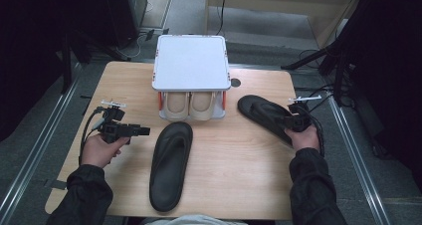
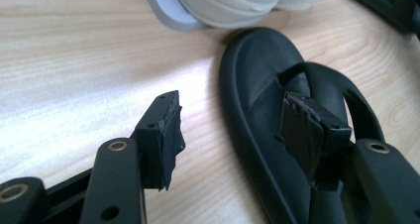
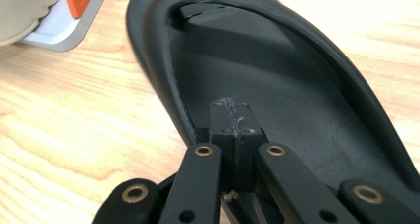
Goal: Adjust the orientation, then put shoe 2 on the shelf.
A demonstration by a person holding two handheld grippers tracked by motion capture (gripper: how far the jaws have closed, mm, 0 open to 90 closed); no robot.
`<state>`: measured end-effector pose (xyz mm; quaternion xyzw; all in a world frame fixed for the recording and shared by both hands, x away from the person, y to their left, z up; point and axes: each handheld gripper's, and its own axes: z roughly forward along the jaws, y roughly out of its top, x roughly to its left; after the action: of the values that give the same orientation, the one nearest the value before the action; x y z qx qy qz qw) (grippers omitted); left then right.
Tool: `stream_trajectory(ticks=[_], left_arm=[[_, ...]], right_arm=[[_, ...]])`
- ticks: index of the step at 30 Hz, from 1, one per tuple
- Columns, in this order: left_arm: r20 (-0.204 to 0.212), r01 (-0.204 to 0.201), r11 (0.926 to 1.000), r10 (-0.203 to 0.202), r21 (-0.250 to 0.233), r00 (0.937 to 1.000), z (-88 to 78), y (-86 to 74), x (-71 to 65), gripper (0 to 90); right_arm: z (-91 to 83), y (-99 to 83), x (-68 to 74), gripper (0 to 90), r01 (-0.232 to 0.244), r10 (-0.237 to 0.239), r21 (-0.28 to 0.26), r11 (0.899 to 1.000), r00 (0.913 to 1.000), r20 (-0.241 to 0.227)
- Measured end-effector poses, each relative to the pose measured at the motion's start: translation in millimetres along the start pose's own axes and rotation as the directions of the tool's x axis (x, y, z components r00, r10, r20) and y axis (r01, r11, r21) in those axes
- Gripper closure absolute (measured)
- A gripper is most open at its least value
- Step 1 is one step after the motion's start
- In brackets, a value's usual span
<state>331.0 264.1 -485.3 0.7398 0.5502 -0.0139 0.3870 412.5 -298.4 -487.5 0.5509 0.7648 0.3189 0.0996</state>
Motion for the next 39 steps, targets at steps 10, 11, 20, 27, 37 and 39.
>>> stream_trajectory(ticks=[10,11,20,27,37,39], left_arm=[[0.006,-0.008,0.9998,0.008,0.018,1.0,5.2,4.3,-1.6,39.8],[0.004,-0.014,0.9998,0.014,0.017,0.9999,5.7,4.4,-1.8,39.8],[0.003,-0.026,0.9994,0.026,0.021,0.9997,5.2,3.6,-3.5,39.7],[0.012,-0.01,0.9999,0.01,0.005,0.9999,2.4,0.4,-4.0,38.6],[0.0,-0.015,0.9999,0.015,-0.002,0.9999,-3.9,-10.0,-6.3,38.5],[-0.002,-0.01,0.9999,0.01,0.004,0.9999,-5.0,-12.3,-6.0,38.4]], right_arm=[[1.8,-5.4,23.7,90.0,0.008,-0.008,0.012,1.0,0.9999,-0.011],[2.8,-5.4,27.2,90.0,0.008,-0.008,0.014,1.0,0.9999,-0.015],[8.1,-5.0,44.0,90.0,0.014,-0.013,0.023,1.0,0.9996,-0.025],[15.8,1.4,53.0,90.0,0.004,-0.003,0.022,1.0,0.9992,-0.04],[28.4,13.6,64.8,90.0,0.038,-0.037,0.015,0.999,0.9969,-0.069],[31.2,15.7,67.3,90.0,0.054,-0.053,0.015,0.998,0.9961,-0.071]])
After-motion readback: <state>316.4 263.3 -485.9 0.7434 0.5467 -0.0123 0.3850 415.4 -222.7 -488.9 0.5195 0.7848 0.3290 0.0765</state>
